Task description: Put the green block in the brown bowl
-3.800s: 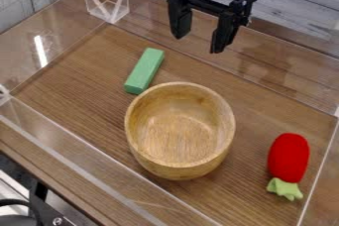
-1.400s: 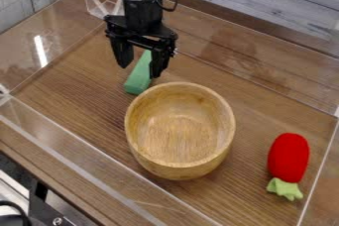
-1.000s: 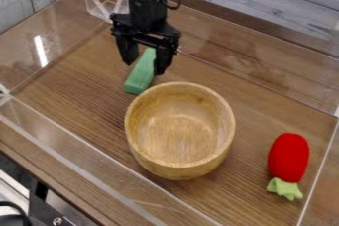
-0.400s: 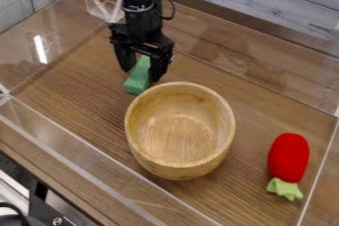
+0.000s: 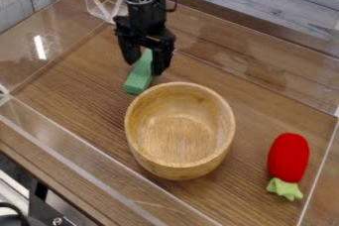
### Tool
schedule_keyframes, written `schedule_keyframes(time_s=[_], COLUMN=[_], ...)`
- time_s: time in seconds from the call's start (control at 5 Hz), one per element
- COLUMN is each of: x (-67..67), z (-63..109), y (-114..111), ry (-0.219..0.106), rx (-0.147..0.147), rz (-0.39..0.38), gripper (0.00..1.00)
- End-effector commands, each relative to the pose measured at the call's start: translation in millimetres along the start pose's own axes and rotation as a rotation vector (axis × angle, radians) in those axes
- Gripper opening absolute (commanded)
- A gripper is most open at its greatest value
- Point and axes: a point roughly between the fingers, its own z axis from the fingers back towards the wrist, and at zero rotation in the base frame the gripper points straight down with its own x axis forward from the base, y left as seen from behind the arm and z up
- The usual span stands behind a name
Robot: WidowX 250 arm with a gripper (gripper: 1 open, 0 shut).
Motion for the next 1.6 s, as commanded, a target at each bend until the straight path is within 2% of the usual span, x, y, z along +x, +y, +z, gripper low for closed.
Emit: schedule_keyframes(time_s=[0.0, 0.2, 0.4, 0.6, 0.8, 1.0, 1.2, 1.4], x=[0.3, -3.7, -9.1, -9.2, -9.7, -18.1, -26.0, -33.8], z=[8.3, 3.1, 6.5, 35.9, 70.5, 99.3, 90.6, 74.0], y=[4.6, 2.5, -1.8, -4.1, -11.4, -27.4, -30.8, -32.9], ry=[-0.041, -0.039, -0.045, -0.070, -0.108, -0.138, -0.112, -0.085], rx=[0.016, 0.019, 0.025, 0.026, 0.023, 0.012, 0.015, 0.017], rz=[0.038, 0.074, 0.115, 0.142, 0.155, 0.141, 0.123, 0.058], gripper=[1.00, 0.00, 0.00, 0.00, 0.00, 0.00, 1.00, 1.00])
